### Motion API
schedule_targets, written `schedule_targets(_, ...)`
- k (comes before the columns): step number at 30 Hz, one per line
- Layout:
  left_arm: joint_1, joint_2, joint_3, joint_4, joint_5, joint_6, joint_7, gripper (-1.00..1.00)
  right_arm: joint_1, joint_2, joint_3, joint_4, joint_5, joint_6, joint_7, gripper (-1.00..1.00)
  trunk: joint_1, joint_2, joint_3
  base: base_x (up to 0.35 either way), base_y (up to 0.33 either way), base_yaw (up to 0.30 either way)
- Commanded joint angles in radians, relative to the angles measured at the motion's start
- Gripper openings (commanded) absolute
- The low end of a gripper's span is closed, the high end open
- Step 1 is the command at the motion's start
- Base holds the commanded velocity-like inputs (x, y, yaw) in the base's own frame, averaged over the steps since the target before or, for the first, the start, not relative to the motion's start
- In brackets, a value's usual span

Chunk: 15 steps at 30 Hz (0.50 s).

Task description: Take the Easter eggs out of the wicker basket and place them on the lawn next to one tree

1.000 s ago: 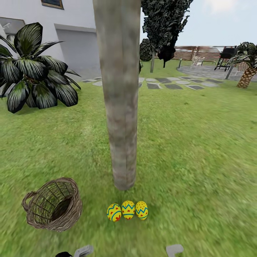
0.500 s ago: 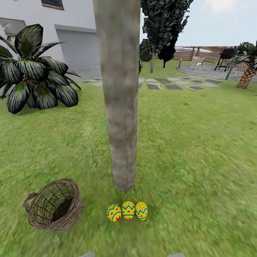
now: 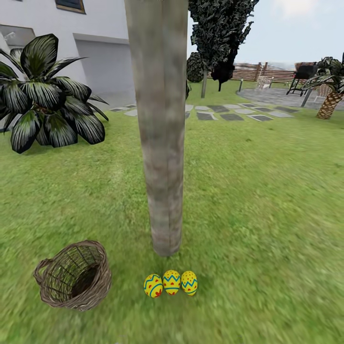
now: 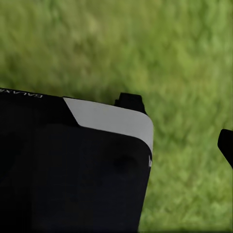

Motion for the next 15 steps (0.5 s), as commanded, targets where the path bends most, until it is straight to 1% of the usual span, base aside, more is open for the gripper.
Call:
schedule_targets(1,0.000,0.002,-0.006,-0.002,0.010,0.003,0.006,1.00,0.000,0.000,-0.007,0.001,0.011,0.003,-0.005,1.00,-0.004,0.007,0.002,0.000,0.000,0.000)
schedule_targets(6,0.000,0.003,-0.006,0.002,0.011,0.004,0.005,1.00,0.000,0.000,-0.007,0.001,0.010,0.003,-0.005,1.00,-0.023,0.042,0.018,0.000,0.000,0.000)
schedule_targets(9,0.000,0.001,-0.007,0.026,0.011,0.004,0.005,1.00,0.000,0.000,-0.007,0.001,0.010,0.003,-0.005,1.00,-0.035,0.063,0.027,0.000,0.000,0.000)
schedule_targets(12,0.000,-0.011,-0.006,0.048,0.012,0.003,0.005,1.00,0.000,0.000,-0.007,0.001,0.010,0.003,-0.005,1.00,-0.046,0.084,0.037,0.000,0.000,0.000)
schedule_targets(15,0.003,-0.017,-0.006,0.055,0.012,0.003,0.005,1.00,0.000,0.000,-0.007,0.001,0.010,0.003,-0.005,1.00,-0.058,0.105,0.046,0.000,0.000,0.000)
